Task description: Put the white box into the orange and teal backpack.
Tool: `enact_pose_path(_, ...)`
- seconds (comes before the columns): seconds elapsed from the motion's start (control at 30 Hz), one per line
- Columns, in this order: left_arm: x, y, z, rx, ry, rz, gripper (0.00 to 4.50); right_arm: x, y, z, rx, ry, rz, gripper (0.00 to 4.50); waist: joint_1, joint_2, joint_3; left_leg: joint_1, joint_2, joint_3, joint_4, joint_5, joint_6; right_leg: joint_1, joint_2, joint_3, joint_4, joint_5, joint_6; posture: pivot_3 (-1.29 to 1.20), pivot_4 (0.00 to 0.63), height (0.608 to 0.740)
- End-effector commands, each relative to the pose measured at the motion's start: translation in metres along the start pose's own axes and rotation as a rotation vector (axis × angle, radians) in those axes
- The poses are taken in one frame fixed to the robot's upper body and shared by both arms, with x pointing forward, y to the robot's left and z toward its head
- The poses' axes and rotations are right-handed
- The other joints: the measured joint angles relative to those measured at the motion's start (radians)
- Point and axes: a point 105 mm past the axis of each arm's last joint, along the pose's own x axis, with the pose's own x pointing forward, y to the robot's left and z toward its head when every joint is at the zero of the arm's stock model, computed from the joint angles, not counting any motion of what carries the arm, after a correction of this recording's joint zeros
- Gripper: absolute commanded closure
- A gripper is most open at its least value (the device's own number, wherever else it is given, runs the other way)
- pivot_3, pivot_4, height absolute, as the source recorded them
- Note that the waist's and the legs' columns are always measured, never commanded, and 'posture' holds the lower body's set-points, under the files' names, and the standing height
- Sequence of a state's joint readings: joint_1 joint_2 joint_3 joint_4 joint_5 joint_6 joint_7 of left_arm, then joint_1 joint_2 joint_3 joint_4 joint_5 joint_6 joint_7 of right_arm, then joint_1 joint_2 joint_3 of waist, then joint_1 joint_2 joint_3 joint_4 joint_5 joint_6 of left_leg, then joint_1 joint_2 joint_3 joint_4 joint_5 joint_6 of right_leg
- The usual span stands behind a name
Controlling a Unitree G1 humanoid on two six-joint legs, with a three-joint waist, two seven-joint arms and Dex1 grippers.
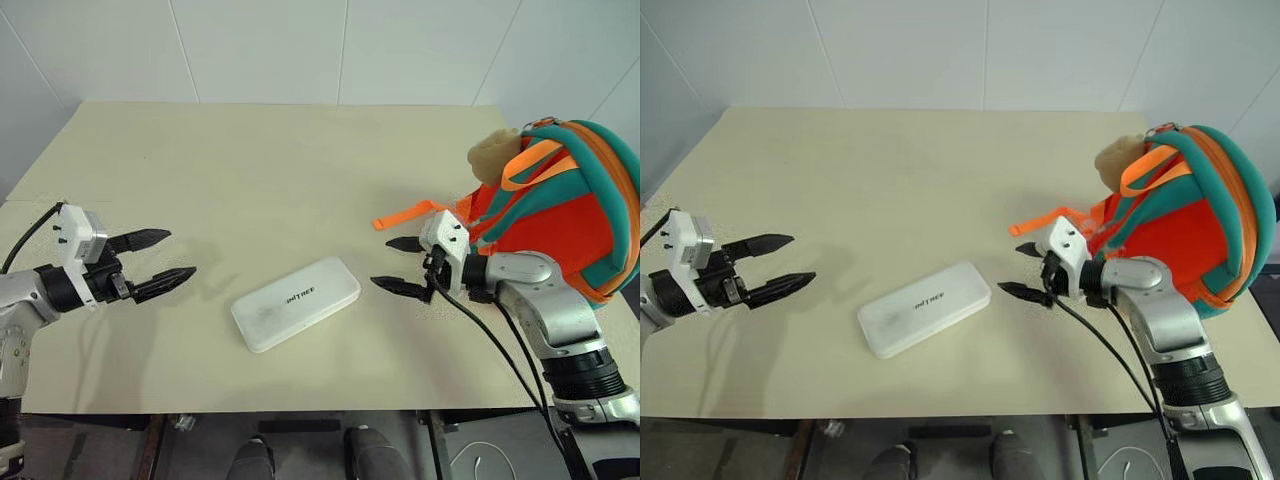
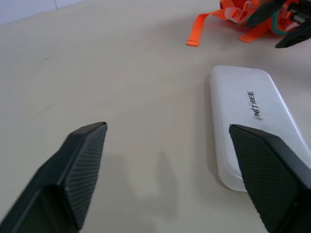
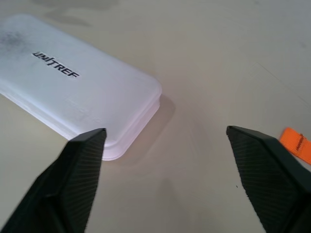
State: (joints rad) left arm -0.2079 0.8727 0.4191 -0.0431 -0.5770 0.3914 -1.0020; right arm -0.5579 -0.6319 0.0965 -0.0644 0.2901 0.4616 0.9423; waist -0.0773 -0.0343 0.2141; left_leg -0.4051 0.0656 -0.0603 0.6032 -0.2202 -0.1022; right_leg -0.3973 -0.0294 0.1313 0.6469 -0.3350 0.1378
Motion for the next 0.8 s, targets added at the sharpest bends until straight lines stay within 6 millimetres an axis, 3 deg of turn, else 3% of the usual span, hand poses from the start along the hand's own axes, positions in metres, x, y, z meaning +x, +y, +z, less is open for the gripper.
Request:
enact_pose_path(0.03, -0.006, 0.002, 0.007, 0.030, -0.007, 0.069, 1.49, 0.004, -0.002, 0.007, -0.048, -0.006, -0.009, 1.91, -0.001, 0.000, 0.000, 0.000, 0.000, 0.000, 0.000, 0.000, 0.000, 0.000, 0.000, 0.000, 0.000, 0.000, 0.000, 0.00, 0.150, 0.740)
enact_pose_path(0.13, -0.006, 0.000, 0.003, 0.004, 0.006, 0.069, 2.45, 0.010, -0.004, 0.009, -0.054, -0.004, -0.021, 2.92, -0.001, 0.000, 0.000, 0.000, 0.000, 0.000, 0.001, 0.000, 0.000, 0.000, 0.000, 0.001, 0.000, 0.000, 0.000, 0.00, 0.150, 0.740)
enact_pose_path(0.3, -0.002, -0.022, -0.013, -0.105, 0.076, -0.011, 4.03, 0.018, -0.011, -0.002, -0.070, 0.040, -0.041, 4.50, -0.003, 0.000, 0.000, 0.000, 0.000, 0.001, 0.001, 0.000, 0.000, 0.000, 0.000, 0.001, 0.000, 0.000, 0.000, 0.00, 0.150, 0.740)
enact_pose_path(0.37, -0.002, -0.037, -0.027, -0.180, 0.138, -0.083, 4.45, 0.023, -0.013, -0.010, -0.081, 0.067, -0.053, 4.50, -0.004, 0.000, 0.000, 0.000, 0.000, 0.000, 0.000, 0.000, 0.000, 0.000, 0.000, 0.001, 0.000, 0.000, 0.000, 0.00, 0.150, 0.740)
enact_pose_path(0.8, 0.018, -0.062, -0.055, -0.371, 0.258, -0.192, 4.45, 0.040, -0.006, -0.018, -0.099, 0.096, -0.048, 4.50, -0.003, 0.000, 0.000, 0.000, 0.000, 0.001, 0.000, 0.000, 0.000, 0.000, 0.000, 0.001, 0.000, 0.000, 0.000, 0.00, 0.150, 0.740)
